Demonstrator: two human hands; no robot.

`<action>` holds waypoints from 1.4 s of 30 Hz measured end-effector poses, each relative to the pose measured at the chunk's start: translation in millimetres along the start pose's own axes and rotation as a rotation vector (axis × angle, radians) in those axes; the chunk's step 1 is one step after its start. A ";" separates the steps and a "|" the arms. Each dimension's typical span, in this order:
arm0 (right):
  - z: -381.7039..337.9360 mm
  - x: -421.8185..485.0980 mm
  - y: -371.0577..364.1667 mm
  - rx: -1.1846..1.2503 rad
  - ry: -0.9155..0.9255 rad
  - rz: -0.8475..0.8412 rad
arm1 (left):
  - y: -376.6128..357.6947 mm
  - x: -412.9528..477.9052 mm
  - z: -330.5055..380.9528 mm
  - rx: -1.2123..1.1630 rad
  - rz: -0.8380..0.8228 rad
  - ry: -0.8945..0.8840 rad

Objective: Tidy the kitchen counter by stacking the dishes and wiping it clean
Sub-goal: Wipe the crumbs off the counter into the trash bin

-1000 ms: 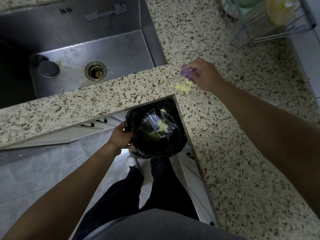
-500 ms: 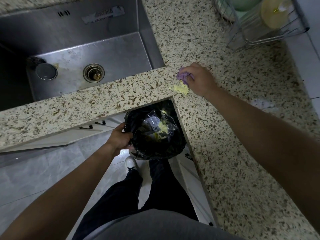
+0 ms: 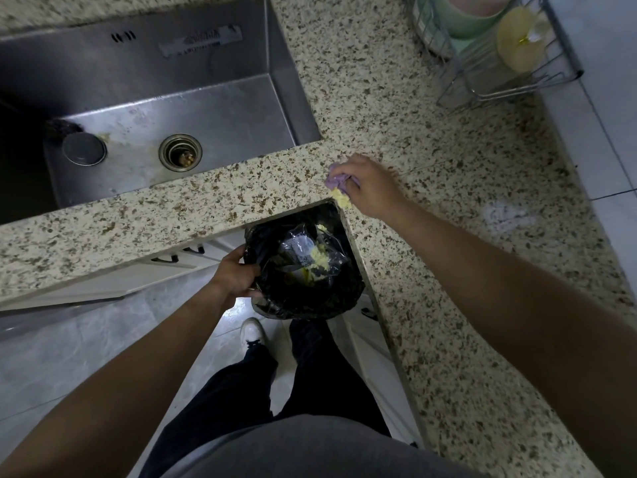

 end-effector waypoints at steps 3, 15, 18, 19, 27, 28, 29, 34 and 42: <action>-11.3 -10.2 -10.2 0.041 -0.004 -0.025 | -2.2 -1.2 -0.5 -0.008 0.003 -0.009; -44.0 -53.0 -37.8 0.105 0.035 -0.051 | 0.1 0.8 -2.0 -0.018 -0.019 -0.014; -45.4 -39.0 -14.5 0.134 0.019 -0.036 | -1.1 1.0 -1.7 -0.020 -0.017 -0.017; -43.5 -32.1 -5.8 0.130 0.009 -0.021 | -0.4 1.1 -1.9 -0.015 -0.017 -0.018; 0.5 13.4 69.3 0.029 -0.067 0.157 | 2.4 1.2 1.8 -0.011 -0.033 -0.016; 8.1 16.1 78.5 0.001 -0.066 0.184 | 4.0 1.3 -0.1 -0.009 -0.034 -0.014; 18.9 20.3 87.7 -0.029 -0.064 0.206 | 5.0 1.9 -1.0 -0.012 -0.033 -0.015; 76.8 33.9 119.5 -0.164 -0.121 0.266 | 4.0 5.8 -2.8 -0.020 -0.031 -0.011; 97.5 23.1 80.0 -0.224 -0.268 0.122 | 4.7 8.4 -5.0 -0.014 -0.034 -0.020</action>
Point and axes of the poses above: each hand's wrist, its own x-axis towards the middle knuckle, its own y-axis out of the back of the hand, z = x × y, the point moved 4 cm from there along x, towards the middle knuckle, and after that the axes turned 1 degree about -y, right-handed, at the moved point
